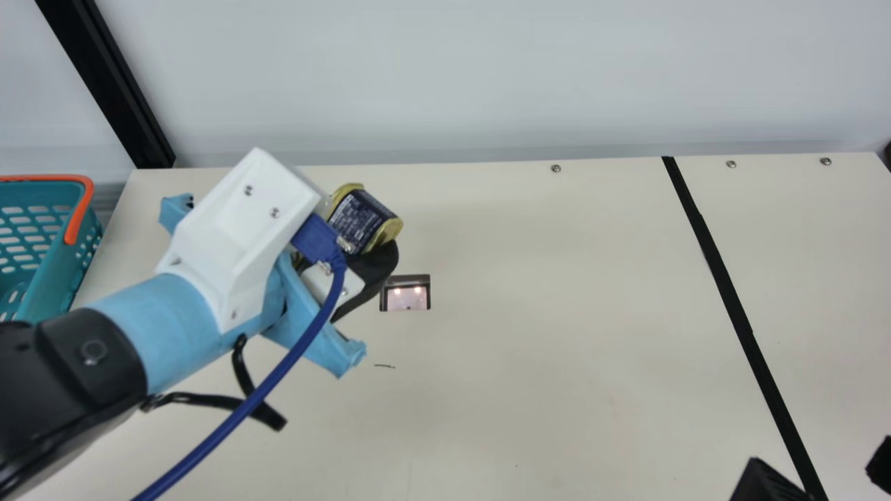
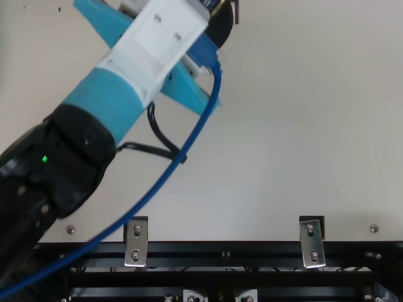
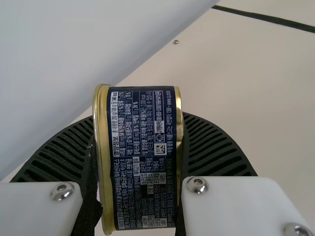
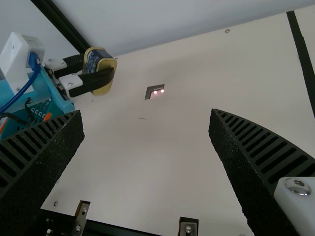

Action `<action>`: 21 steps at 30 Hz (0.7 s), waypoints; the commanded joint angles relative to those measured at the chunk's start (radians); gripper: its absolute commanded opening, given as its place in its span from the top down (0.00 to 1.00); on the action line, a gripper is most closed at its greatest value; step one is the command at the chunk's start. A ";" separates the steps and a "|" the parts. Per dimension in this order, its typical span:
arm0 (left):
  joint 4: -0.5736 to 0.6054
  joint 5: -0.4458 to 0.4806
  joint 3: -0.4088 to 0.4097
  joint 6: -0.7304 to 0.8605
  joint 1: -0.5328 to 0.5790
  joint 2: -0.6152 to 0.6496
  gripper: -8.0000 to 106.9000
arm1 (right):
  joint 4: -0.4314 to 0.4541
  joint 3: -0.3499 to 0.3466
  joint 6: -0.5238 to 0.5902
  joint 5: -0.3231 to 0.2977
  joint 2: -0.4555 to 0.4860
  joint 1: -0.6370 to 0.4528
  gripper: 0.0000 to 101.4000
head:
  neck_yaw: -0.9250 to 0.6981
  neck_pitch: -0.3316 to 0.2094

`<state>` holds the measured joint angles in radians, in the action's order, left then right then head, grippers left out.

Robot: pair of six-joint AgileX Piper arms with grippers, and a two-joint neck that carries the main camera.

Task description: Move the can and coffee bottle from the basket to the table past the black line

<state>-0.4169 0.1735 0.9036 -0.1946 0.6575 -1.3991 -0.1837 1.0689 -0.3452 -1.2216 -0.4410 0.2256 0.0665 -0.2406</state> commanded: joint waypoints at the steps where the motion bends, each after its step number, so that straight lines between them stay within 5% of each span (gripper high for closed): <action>1: 0.000 0.000 0.000 0.000 0.000 0.000 0.84 | 0.000 0.000 0.000 0.000 0.000 0.000 0.00 | 0.002 -0.004; 13: 0.133 0.111 0.000 0.222 0.035 0.021 0.84 | 0.000 0.000 0.000 0.000 0.000 0.000 0.00 | 0.002 -0.004; 21: 0.323 0.214 0.026 0.436 0.062 0.002 0.84 | 0.000 0.000 0.000 0.000 0.000 0.000 0.00 | 0.002 -0.004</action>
<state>-0.1435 0.3721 0.9263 0.1707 0.7215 -1.3958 -0.1837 1.0689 -0.3452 -1.2216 -0.4410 0.2256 0.0665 -0.2406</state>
